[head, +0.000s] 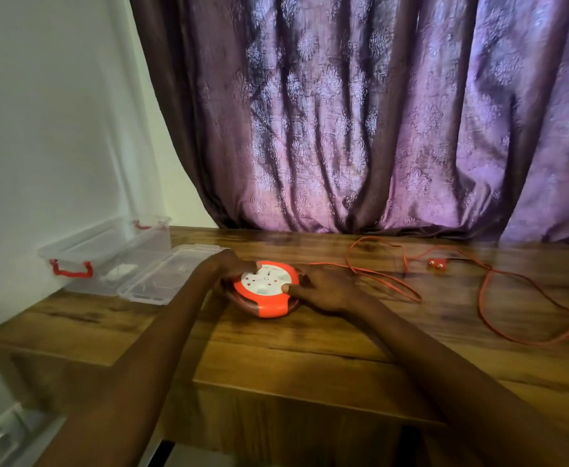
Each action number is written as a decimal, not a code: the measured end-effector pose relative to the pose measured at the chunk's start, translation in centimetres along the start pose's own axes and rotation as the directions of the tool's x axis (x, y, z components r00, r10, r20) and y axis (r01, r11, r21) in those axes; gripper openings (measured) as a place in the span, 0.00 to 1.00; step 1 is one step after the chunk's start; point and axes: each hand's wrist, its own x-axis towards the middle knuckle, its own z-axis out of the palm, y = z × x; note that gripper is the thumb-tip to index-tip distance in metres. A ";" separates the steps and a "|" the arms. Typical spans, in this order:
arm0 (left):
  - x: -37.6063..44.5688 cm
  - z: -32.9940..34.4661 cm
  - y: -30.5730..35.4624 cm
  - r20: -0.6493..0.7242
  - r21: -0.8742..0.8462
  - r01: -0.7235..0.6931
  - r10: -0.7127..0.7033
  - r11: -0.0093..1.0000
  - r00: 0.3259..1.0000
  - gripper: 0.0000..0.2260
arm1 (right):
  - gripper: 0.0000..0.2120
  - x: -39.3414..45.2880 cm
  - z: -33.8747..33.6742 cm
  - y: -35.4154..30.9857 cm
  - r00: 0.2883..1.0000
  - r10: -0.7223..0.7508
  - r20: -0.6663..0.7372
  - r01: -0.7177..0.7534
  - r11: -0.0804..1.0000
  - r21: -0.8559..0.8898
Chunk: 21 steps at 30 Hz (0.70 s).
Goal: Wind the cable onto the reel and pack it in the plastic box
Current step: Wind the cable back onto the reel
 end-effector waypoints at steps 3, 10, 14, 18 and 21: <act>-0.3 0.6 0.9 0.010 -0.214 -0.051 0.055 0.975 0.998 0.17 | 0.23 0.3 0.4 0.9 0.983 0.176 -0.048 -0.129 0.859 0.495; -0.3 4.4 4.5 -0.103 -0.686 -0.268 0.274 0.676 0.956 0.15 | 0.19 -0.5 -3.2 3.1 0.939 0.332 -0.095 -0.054 0.415 0.908; 0.8 6.1 6.6 -0.179 -0.745 -0.322 0.290 0.584 0.940 0.16 | 0.23 -0.6 -4.6 4.3 0.890 0.393 -0.231 0.014 0.482 0.876; 2.4 7.5 8.3 -0.131 -0.767 -0.310 0.335 0.562 0.933 0.10 | 0.23 -0.4 -5.1 5.4 0.809 0.443 -0.386 0.086 0.561 0.824; 3.7 8.7 8.5 -0.024 -0.793 -0.217 0.327 0.569 0.945 0.15 | 0.22 -0.1 -4.8 6.2 0.772 0.468 -0.430 0.114 0.563 0.818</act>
